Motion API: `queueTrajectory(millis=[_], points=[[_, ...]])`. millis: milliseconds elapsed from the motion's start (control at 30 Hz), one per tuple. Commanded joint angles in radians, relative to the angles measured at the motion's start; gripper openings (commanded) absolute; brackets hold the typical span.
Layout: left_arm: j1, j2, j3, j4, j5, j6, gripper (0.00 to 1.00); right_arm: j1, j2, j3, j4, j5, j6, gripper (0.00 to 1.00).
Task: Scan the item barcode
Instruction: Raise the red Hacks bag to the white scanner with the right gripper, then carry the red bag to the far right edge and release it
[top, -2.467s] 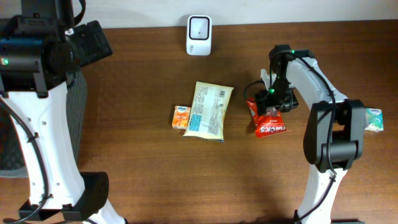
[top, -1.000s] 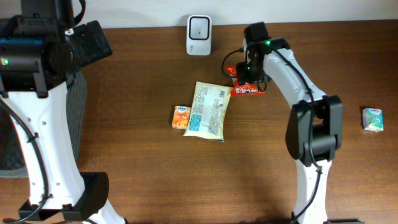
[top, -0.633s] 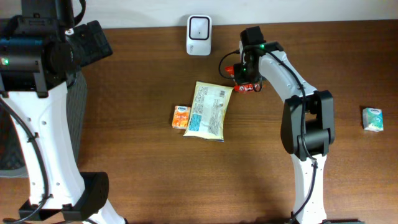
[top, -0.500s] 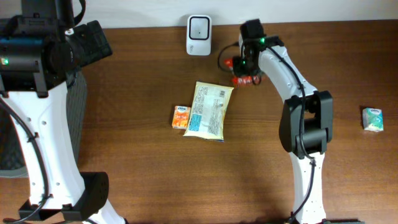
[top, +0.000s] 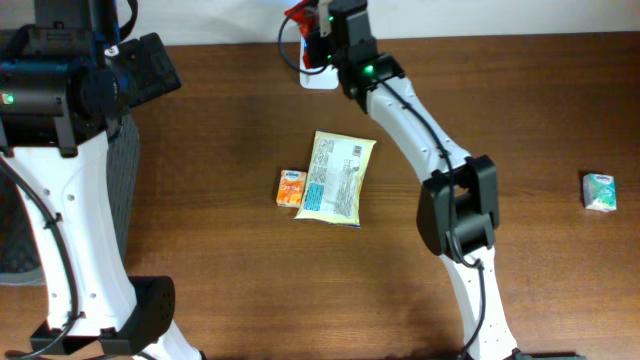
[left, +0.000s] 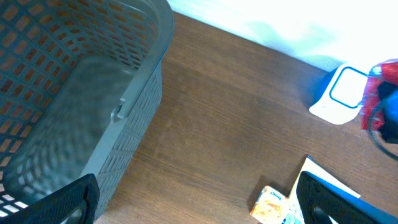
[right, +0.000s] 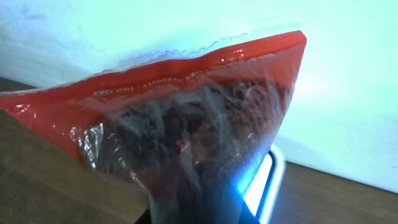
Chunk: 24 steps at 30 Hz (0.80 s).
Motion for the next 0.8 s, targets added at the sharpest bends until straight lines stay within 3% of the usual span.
queueTrajectory(millis=[0, 133, 367, 533, 700, 767], points=[[0.000, 0.000, -0.002, -0.001, -0.007, 0.012, 0.99, 0.000, 0.050, 0.016, 0.006, 0.079, 0.001, 0.04], [0.000, 0.000, -0.002, -0.001, -0.007, 0.012, 0.99, -0.003, 0.034, 0.017, -0.025, 0.137, 0.001, 0.04], [0.000, 0.000, -0.002, -0.001, -0.007, 0.012, 0.99, -0.084, -0.139, 0.017, -0.134, 0.263, 0.002, 0.04], [0.000, 0.000, -0.002, -0.001, -0.007, 0.012, 0.99, -0.285, -0.223, 0.017, -0.424, 0.264, 0.005, 0.04], [0.000, 0.000, -0.002, -0.001, -0.007, 0.012, 0.99, -0.576, -0.207, -0.014, -0.790, 0.257, 0.035, 0.04], [0.000, 0.000, -0.002, -0.001, -0.007, 0.012, 0.99, -0.650, -0.206, -0.055, -0.822, 0.250, 0.036, 0.04]])
